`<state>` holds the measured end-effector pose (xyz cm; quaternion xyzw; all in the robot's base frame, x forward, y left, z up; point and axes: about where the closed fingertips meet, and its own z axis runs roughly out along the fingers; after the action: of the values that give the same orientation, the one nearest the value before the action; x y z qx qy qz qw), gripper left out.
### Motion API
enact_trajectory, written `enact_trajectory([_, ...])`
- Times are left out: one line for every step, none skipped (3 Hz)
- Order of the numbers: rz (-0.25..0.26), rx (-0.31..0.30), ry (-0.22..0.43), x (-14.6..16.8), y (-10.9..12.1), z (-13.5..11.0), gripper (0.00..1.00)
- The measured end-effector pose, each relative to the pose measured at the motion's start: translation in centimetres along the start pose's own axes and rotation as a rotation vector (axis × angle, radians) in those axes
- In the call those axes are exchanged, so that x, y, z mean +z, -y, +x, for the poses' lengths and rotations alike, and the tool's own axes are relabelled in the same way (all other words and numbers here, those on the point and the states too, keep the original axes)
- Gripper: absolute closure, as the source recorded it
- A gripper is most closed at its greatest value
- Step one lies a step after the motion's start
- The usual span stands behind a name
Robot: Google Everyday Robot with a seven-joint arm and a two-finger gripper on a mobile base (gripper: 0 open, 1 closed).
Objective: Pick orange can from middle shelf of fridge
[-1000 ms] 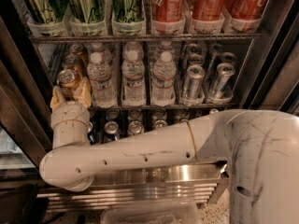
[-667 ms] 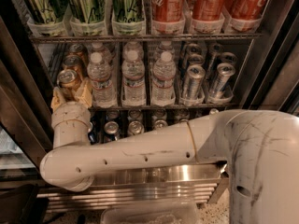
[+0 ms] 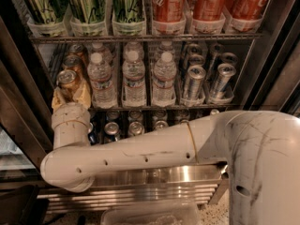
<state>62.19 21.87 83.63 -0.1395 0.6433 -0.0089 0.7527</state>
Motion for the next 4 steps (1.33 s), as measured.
enact_trajectory([-0.023,0.019,-0.007,0.0,-0.3,0.2,0.93])
enact_trajectory([-0.023,0.019,-0.007,0.0,-0.3,0.2,1.0])
enact_trajectory([-0.023,0.019,-0.006,0.0,-0.3,0.2,1.0])
enact_trajectory([-0.04,0.024,0.035,-0.3,-0.1,-1.5,1.0])
